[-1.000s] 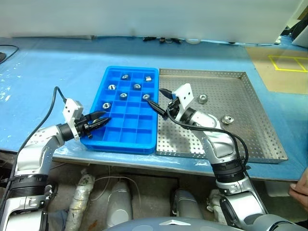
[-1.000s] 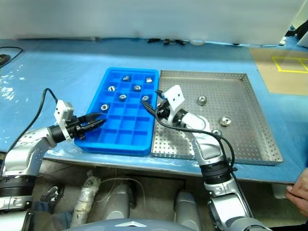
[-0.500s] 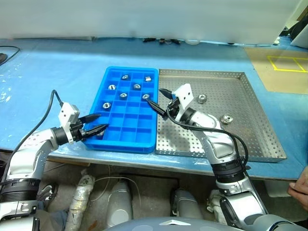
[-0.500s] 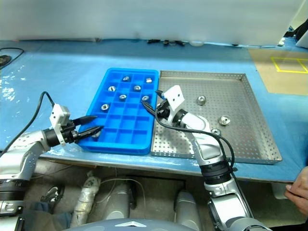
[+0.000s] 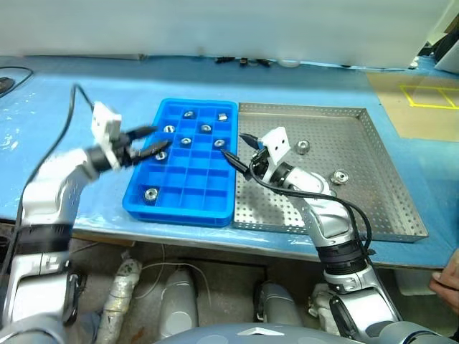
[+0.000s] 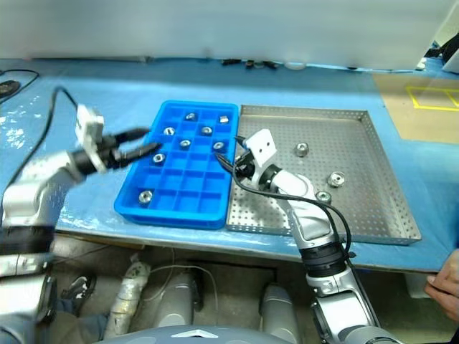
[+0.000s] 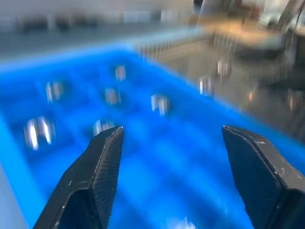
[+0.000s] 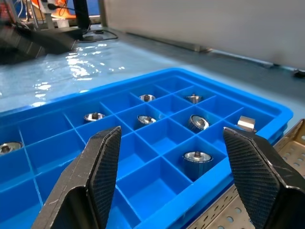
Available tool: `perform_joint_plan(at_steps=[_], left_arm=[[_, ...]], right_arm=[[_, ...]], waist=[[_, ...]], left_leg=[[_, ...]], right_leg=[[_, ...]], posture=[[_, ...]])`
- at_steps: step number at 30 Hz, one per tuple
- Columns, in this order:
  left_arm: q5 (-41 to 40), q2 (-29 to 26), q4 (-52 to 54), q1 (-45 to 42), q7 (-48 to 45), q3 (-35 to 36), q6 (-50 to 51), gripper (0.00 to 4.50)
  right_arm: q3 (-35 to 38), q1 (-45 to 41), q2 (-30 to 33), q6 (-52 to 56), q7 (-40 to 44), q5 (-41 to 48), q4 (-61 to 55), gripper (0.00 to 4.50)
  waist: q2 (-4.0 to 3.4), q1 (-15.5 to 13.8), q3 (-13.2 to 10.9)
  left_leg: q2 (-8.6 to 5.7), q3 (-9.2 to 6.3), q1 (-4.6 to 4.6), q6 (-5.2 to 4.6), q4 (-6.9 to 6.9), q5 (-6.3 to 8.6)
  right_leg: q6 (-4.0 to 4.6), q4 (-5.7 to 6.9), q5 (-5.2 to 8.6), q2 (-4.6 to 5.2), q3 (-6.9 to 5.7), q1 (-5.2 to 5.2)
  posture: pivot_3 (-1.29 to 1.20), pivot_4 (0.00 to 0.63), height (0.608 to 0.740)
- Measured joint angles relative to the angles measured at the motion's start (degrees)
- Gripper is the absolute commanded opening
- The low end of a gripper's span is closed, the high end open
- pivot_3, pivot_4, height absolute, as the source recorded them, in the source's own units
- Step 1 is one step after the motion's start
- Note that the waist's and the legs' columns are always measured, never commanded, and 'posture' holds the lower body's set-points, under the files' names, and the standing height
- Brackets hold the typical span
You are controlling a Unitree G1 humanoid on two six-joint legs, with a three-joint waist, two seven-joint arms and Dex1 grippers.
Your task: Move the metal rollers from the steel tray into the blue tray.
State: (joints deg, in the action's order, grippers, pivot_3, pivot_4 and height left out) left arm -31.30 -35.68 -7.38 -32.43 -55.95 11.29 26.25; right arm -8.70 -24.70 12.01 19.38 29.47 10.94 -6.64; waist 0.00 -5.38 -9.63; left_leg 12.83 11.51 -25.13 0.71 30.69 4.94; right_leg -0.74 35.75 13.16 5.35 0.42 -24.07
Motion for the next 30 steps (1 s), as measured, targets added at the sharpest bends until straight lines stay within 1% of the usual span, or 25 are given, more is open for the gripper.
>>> perform_joint_plan(at_steps=[2,4,5,7,10,12,16,18,21,25,30], left_arm=[[0.00,1.62,-2.76,-5.53,0.28,-0.27,-0.21,3.47],[1.71,5.05,-9.55,-12.20,0.25,-2.52,-1.81,3.47],[2.83,6.47,-12.09,-14.20,0.29,-3.68,-2.73,3.47],[6.38,10.55,-20.40,-19.50,0.20,-7.01,-5.68,3.47],[11.76,17.76,-36.40,-27.51,0.26,-10.84,-11.67,3.47],[15.46,22.28,-47.23,-31.80,1.98,-12.46,-16.39,3.47],[20.81,29.18,-60.62,-36.96,6.05,-13.82,-22.06,3.47],[23.69,31.82,-64.90,-39.26,9.89,-14.34,-23.25,3.47],[27.02,34.44,-67.99,-40.87,15.34,-14.60,-23.75,3.47],[31.21,36.49,-70.17,-41.42,23.72,-15.10,-22.88,3.47],[35.14,37.79,-71.01,-41.68,33.70,-15.19,-20.99,3.47]], right_arm=[[1.10,0.04,0.38,0.00,-0.63,0.01,-0.98,3.58],[3.07,0.38,1.71,0.05,-1.72,-0.01,-1.69,3.58],[3.75,0.48,1.85,0.07,-2.21,-0.02,-2.06,3.58],[5.07,1.41,2.57,0.37,-3.48,-0.06,-3.66,3.58],[7.72,3.96,3.46,1.33,-6.43,-0.65,-6.87,3.58],[9.66,6.29,3.85,2.34,-8.72,-0.95,-9.51,3.58],[11.89,11.30,4.15,4.62,-12.31,-1.62,-15.11,3.58],[12.60,13.50,4.01,5.68,-14.00,-1.98,-18.03,3.58],[12.65,16.09,3.61,6.82,-16.09,-2.38,-21.49,3.58],[12.55,18.88,3.13,7.55,-18.13,-3.25,-23.69,3.58],[12.45,20.16,2.70,7.64,-19.64,-3.57,-23.93,3.58]], waist=[[0.02,0.20,0.01],[0.02,0.10,0.02],[0.03,0.10,0.02],[0.03,-0.01,0.02],[0.05,0.24,0.02],[0.06,1.09,0.02],[0.06,3.02,0.02],[0.06,3.95,0.02],[0.07,5.72,0.02],[0.07,6.78,0.02],[0.07,7.69,0.02]], left_leg=[[-0.04,0.03,0.02,-0.03,0.09,0.02],[-0.03,0.02,0.00,-0.04,0.12,0.02],[-0.02,0.03,-0.03,-0.04,0.13,0.02],[-0.02,0.01,-0.10,-0.03,0.23,0.01],[-0.08,0.04,-0.21,-0.17,0.47,0.09],[-0.11,0.07,-0.26,-0.30,0.54,0.17],[-0.10,0.09,-0.28,-0.55,0.52,0.33],[-0.08,0.11,-0.26,-0.61,0.52,0.37],[-0.10,0.19,-0.17,-0.65,0.53,0.39],[-0.14,0.25,-0.14,-0.74,0.65,0.45],[-0.20,0.26,-0.22,-0.87,0.66,0.53]], right_leg=[[-0.02,-0.01,-0.01,0.00,0.11,0.02],[-0.03,-0.02,-0.02,-0.01,0.13,0.03],[-0.03,-0.03,-0.02,-0.01,0.13,0.03],[-0.05,-0.07,-0.02,0.00,0.13,0.06],[-0.13,-0.16,-0.07,0.02,0.15,0.09],[-0.29,-0.27,-0.16,0.03,0.27,0.09],[-0.43,-0.37,-0.24,0.02,0.52,0.07],[-0.30,-0.38,-0.16,0.01,0.57,0.07],[-0.26,-0.44,-0.14,-0.01,0.57,0.08],[-0.36,-0.50,-0.20,-0.01,0.62,0.08],[-0.42,-0.79,-0.28,0.01,0.65,0.15]], posture=[[-0.12,0.150,0.740],[-0.15,0.150,0.740],[-0.15,0.150,0.740],[-0.25,0.150,0.740],[-0.33,0.150,0.740],[-0.39,0.150,0.740],[-0.47,0.150,0.740],[-0.52,0.150,0.740],[-0.54,0.150,0.740],[-0.57,0.150,0.740],[-0.57,0.150,0.740]])
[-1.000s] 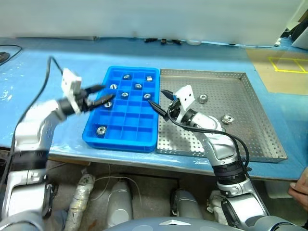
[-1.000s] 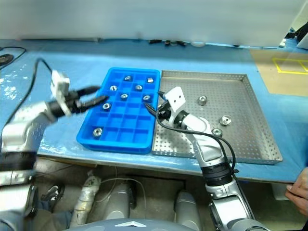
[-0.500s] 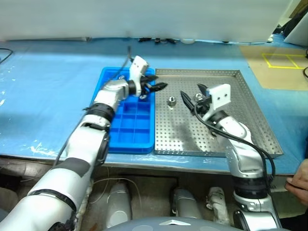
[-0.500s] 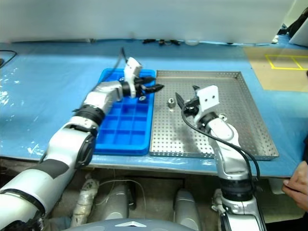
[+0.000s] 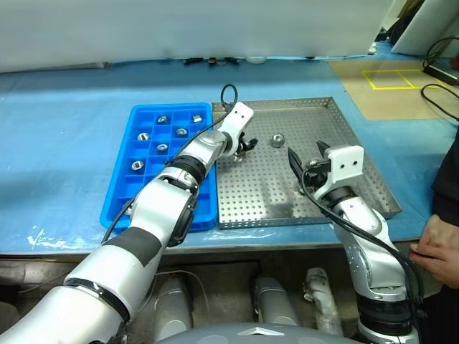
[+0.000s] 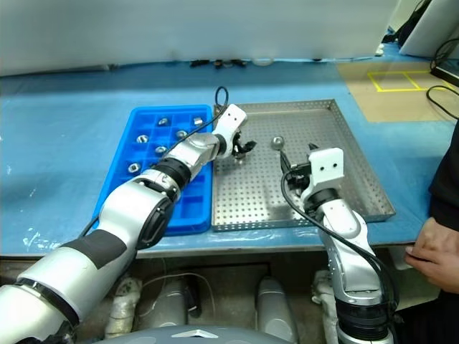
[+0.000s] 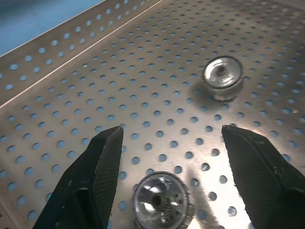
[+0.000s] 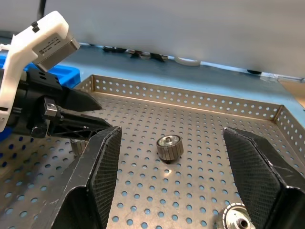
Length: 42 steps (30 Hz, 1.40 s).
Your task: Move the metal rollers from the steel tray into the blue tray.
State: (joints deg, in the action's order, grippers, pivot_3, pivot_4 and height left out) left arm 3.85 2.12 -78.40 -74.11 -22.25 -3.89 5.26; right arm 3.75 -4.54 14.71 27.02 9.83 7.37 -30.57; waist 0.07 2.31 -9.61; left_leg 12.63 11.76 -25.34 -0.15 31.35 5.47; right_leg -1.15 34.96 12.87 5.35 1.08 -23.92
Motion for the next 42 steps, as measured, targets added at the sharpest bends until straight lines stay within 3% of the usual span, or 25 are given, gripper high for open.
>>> perform_joint_plan(at_steps=[11,25,28,31,42], left_arm=[[4.18,4.55,-0.29,0.10,4.69,0.20,4.61,3.47],[6.52,2.68,0.31,1.55,8.05,0.77,7.17,3.47],[6.72,2.81,0.69,1.87,7.65,0.84,7.20,2.85],[6.77,3.07,0.83,2.10,6.57,0.89,7.20,1.87],[7.42,2.46,1.27,2.21,4.25,0.94,6.98,1.85]], right_arm=[[-0.91,0.75,-0.03,0.00,-0.09,-0.48,0.02,3.58],[-1.26,1.56,-0.52,-0.01,-0.01,-0.50,0.54,3.58],[-1.29,1.56,-0.52,-0.02,0.01,-0.50,0.58,3.58],[-1.63,1.57,-0.53,-0.02,0.01,-0.49,0.58,3.58],[-2.21,0.97,-0.66,-0.13,0.05,-0.49,1.19,3.58]], waist=[[0.00,0.08,0.00],[0.00,0.15,0.00],[0.00,0.16,0.00],[0.00,0.19,0.00],[0.00,0.20,0.00]], left_leg=[[-0.09,0.03,-0.16,-0.33,0.07,0.20],[-0.10,0.00,-0.13,-0.33,0.11,0.22],[-0.10,0.00,-0.13,-0.33,0.11,0.22],[-0.10,0.00,-0.12,-0.33,0.11,0.22],[-0.11,0.00,-0.11,-0.32,0.00,0.22]], right_leg=[[0.00,-0.26,-0.02,0.08,-0.01,0.00],[-0.01,-0.27,-0.02,0.09,0.02,0.02],[-0.01,-0.28,-0.02,0.09,0.02,0.03],[-0.01,-0.28,-0.02,0.10,0.02,0.04],[-0.02,-0.36,-0.01,0.10,0.02,0.01]], posture=[[-0.57,0.150,0.740],[-0.55,0.150,0.740],[-0.55,0.150,0.740],[-0.55,0.150,0.740],[-0.53,0.150,0.740]])
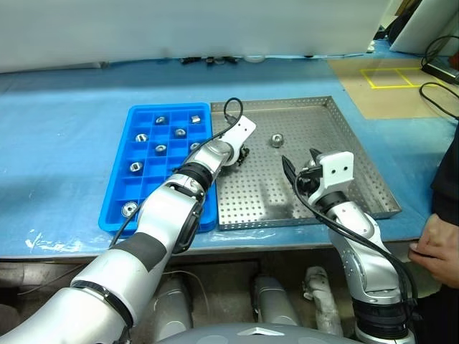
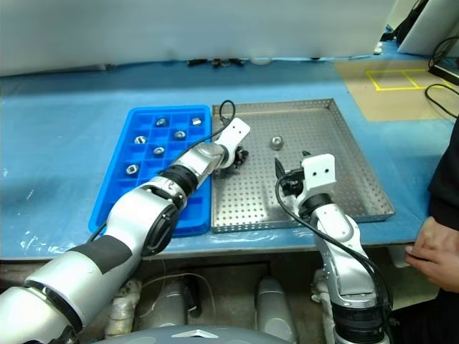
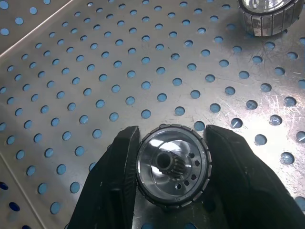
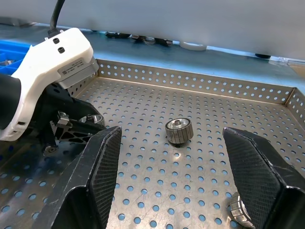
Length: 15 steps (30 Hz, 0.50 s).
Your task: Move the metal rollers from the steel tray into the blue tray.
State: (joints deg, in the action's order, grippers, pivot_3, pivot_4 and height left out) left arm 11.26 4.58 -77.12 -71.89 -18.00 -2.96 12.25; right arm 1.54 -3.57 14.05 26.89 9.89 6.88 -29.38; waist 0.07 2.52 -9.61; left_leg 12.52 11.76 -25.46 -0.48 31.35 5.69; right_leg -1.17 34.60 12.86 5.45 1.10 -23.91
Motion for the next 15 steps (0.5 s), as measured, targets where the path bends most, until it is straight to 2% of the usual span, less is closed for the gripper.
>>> perform_joint_plan(at_steps=[8,15], left_arm=[[-6.62,-0.57,-0.48,-3.05,-12.58,6.49,-2.77,1.85],[-9.06,-6.81,2.36,-8.17,-25.35,7.36,-3.32,1.85]], right_arm=[[-0.03,-4.07,0.07,-0.42,1.53,0.31,1.61,3.58],[-2.44,-12.87,1.12,-2.11,5.50,0.31,6.96,3.58]], waist=[[0.00,-0.17,-0.01],[-0.01,-0.29,-0.02]], left_leg=[[-0.26,0.00,-0.47,-0.09,-0.02,0.03],[-0.46,0.02,-0.36,-0.22,-0.09,0.11]], right_leg=[[0.01,0.01,-0.01,0.24,-0.01,-0.40],[-0.01,0.04,0.00,0.63,0.03,-0.41]], posture=[[-0.50,0.150,0.740],[-0.37,0.150,0.740]])
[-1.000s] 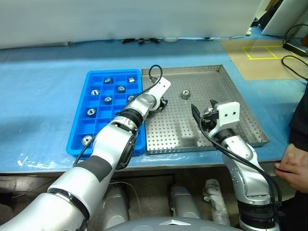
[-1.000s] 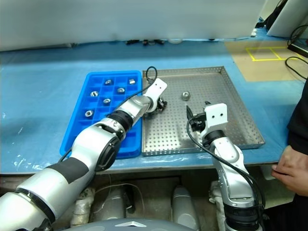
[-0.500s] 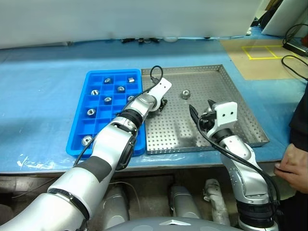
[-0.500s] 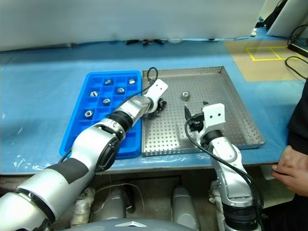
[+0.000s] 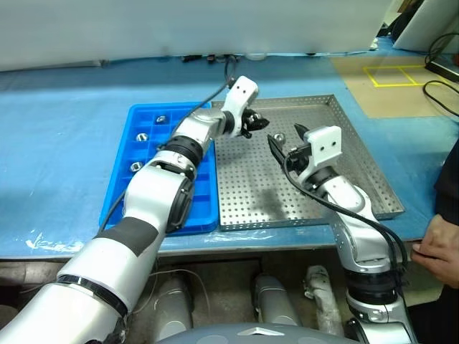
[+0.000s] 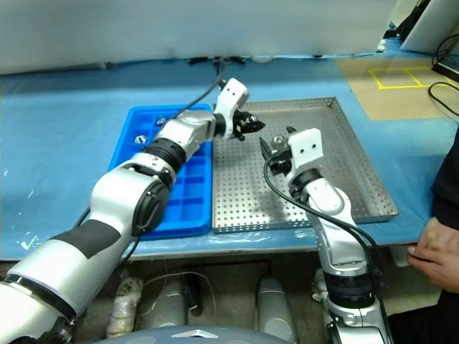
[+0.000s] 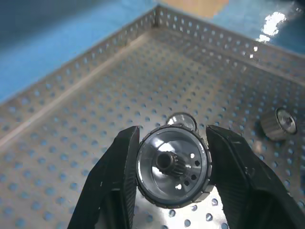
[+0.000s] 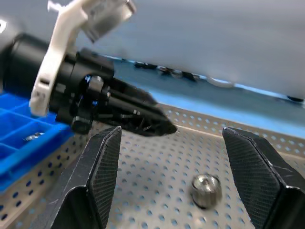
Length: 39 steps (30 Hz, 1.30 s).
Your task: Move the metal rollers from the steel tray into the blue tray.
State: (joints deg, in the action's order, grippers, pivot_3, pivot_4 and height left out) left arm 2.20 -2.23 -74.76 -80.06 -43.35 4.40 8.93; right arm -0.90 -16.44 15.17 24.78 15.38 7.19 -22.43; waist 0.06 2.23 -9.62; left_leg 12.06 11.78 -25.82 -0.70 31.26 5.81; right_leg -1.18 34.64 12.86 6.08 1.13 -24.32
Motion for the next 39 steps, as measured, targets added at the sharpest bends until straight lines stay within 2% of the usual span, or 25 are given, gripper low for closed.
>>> perform_joint_plan(at_steps=[5,9,11,14,17,22,27,39], left_arm=[[-2.64,-8.05,4.21,2.05,-9.59,0.72,0.30,1.85],[-6.49,-14.67,13.51,7.19,-15.95,2.37,2.98,1.85],[-7.93,-18.14,20.31,12.24,-16.66,2.76,5.55,1.85],[-9.64,-21.12,27.70,19.55,-16.49,3.09,10.11,1.85],[-12.44,-23.63,39.46,29.70,-16.91,3.20,16.51,1.85],[-13.69,-28.10,52.27,40.75,-16.89,2.35,21.05,1.85],[-16.74,-29.35,62.78,48.11,-18.91,0.07,23.10,1.85],[-17.73,-30.11,63.82,50.01,-18.38,-4.32,22.88,1.85]], right_arm=[[-1.54,-5.66,-0.87,-2.50,3.31,0.08,6.83,3.58],[-3.92,-9.39,-2.84,-5.02,6.30,0.57,12.08,3.58],[-5.16,-11.72,-4.08,-6.68,8.25,0.70,15.85,3.58],[-6.16,-13.78,-4.85,-8.60,10.31,0.71,19.55,3.58],[-6.90,-15.58,-6.23,-10.37,12.22,0.71,23.00,3.58],[-7.43,-16.32,-7.01,-11.32,13.73,0.72,24.34,3.58],[-7.62,-15.71,-7.21,-11.46,14.17,0.72,24.47,3.58],[-7.56,-13.17,-6.38,-11.01,12.84,0.65,23.56,3.58]], waist=[[-0.03,-0.98,-0.02],[-0.05,-2.65,-0.04],[-0.05,-3.60,-0.04],[-0.05,-5.06,-0.04],[-0.05,-6.85,-0.05],[-0.04,-8.14,-0.05],[-0.04,-7.99,-0.05],[-0.04,-7.33,-0.04]], left_leg=[[-0.11,-0.01,-0.03,-0.03,-0.02,0.01],[-0.07,0.00,-0.05,-0.02,-0.06,0.01],[-0.07,0.00,-0.04,-0.02,-0.07,0.01],[-0.07,-0.01,-0.16,-0.02,-0.06,0.01],[-0.06,-0.05,-0.40,0.02,-0.06,-0.01],[0.00,-0.20,-0.39,0.20,-0.09,-0.12],[0.09,-0.27,-0.22,0.58,-0.30,-0.36],[0.22,-0.27,0.03,0.96,-0.60,-0.60]], right_leg=[[0.00,0.03,0.00,0.10,-0.01,-0.01],[0.02,0.08,0.00,0.10,-0.13,-0.01],[0.02,0.12,0.00,0.10,-0.16,0.00],[0.02,0.14,0.00,0.11,-0.34,0.00],[0.04,0.13,0.01,0.15,-0.76,0.01],[0.04,0.18,0.01,0.17,-1.01,0.13],[0.03,0.23,0.02,0.15,-0.99,0.13],[0.02,0.30,0.02,-0.06,-0.86,0.03]], posture=[[-0.22,0.150,0.740],[-0.11,0.150,0.740],[-0.06,0.150,0.740],[-0.03,0.150,0.740],[0.00,0.150,0.740],[0.01,0.150,0.740],[0.00,0.150,0.740],[-0.06,0.150,0.740]])
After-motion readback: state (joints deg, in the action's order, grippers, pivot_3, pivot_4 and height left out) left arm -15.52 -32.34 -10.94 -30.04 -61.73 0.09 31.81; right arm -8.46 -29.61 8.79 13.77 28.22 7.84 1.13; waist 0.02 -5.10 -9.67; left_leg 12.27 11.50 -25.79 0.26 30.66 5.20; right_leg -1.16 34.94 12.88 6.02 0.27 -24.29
